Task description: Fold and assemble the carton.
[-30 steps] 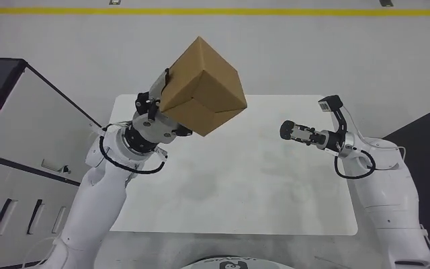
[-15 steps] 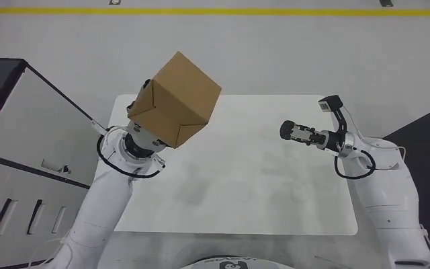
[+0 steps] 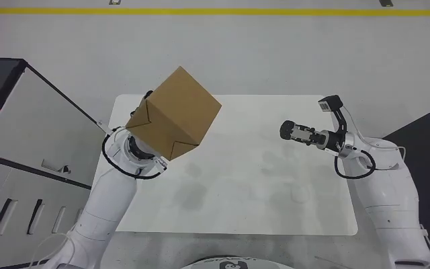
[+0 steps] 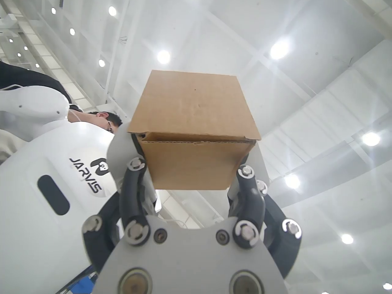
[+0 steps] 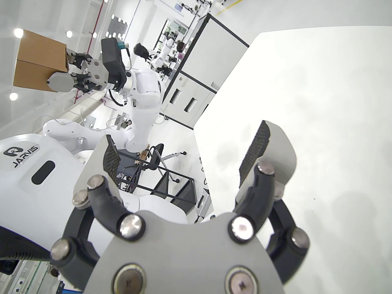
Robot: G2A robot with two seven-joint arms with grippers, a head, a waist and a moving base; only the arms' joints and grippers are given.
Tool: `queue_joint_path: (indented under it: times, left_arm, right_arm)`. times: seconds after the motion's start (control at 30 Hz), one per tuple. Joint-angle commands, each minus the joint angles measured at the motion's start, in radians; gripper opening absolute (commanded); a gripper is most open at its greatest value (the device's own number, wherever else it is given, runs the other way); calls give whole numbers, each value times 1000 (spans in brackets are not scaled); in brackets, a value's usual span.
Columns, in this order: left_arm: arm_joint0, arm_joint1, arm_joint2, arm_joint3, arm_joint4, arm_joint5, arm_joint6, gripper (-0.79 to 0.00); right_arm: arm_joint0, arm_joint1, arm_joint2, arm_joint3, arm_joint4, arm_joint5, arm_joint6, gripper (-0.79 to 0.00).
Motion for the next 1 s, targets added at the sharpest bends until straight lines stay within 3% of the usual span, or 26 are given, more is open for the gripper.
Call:
queue_joint_path:
  times: [0.0, 0.63, 0.77, 0.97]
  left_arm:
    - [-2, -5, 12, -10, -44, 13, -31, -785]
    - [-16, -28, 34, 9, -41, 21, -56, -785]
    - [-3, -24, -4, 19, 86, -48, 86, -785]
    - [36, -21, -55, -42, 178, -126, 263, -785]
  right_arm:
    - [0, 0, 0, 0, 0, 0, 0, 0]
    - [0, 0, 0, 0, 0, 0, 0, 0]
    - [0, 0, 0, 0, 0, 0, 0, 0]
    - [0, 0, 0, 0, 0, 0, 0, 0]
